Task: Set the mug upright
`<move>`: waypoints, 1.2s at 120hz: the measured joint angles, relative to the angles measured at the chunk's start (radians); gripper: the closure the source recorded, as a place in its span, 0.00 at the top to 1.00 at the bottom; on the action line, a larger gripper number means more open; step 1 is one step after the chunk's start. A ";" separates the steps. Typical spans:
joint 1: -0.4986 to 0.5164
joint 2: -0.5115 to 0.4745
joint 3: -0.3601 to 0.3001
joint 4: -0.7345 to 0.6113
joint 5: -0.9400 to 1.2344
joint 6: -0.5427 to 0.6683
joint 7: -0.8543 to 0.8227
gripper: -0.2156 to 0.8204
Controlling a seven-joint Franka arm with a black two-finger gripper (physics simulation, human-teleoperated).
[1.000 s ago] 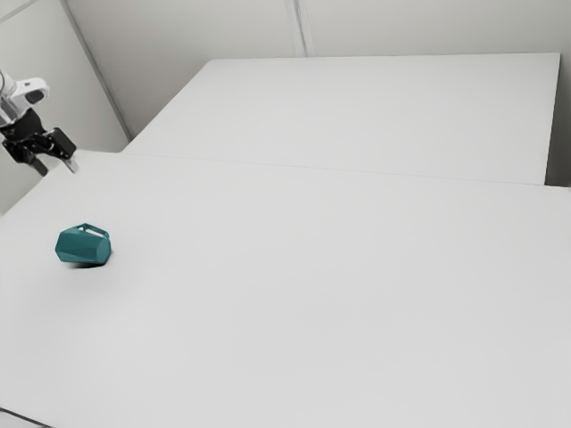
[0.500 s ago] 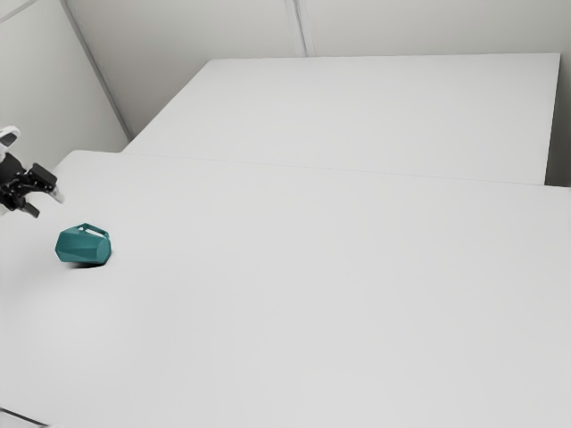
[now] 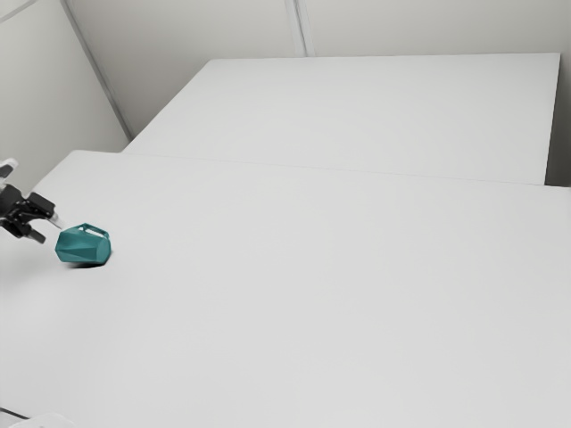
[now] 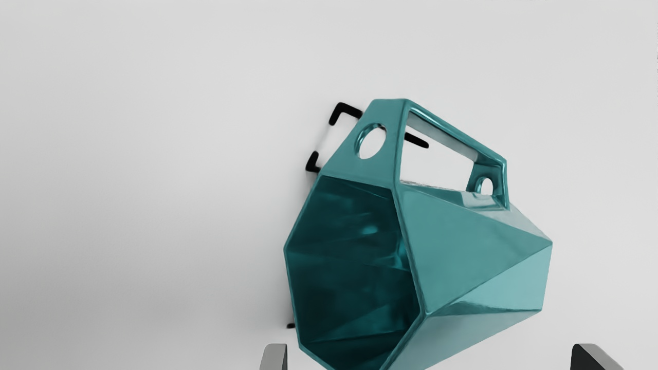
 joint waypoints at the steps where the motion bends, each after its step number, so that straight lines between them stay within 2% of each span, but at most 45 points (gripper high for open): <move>1: 0.001 0.001 -0.001 0.001 0.000 0.000 0.002 0.79; 17: 0.009 0.026 -0.019 0.008 -0.007 -0.005 0.032 0.79; 54: 0.085 0.090 -0.116 0.025 -0.066 -0.014 0.083 0.79; 104: 0.115 0.098 -0.123 0.001 -0.195 -0.065 0.121 0.75; 116: 0.117 0.098 -0.124 -0.001 -0.205 -0.077 0.126 0.70; 144: 0.129 0.095 -0.128 -0.002 -0.224 -0.105 0.134 0.46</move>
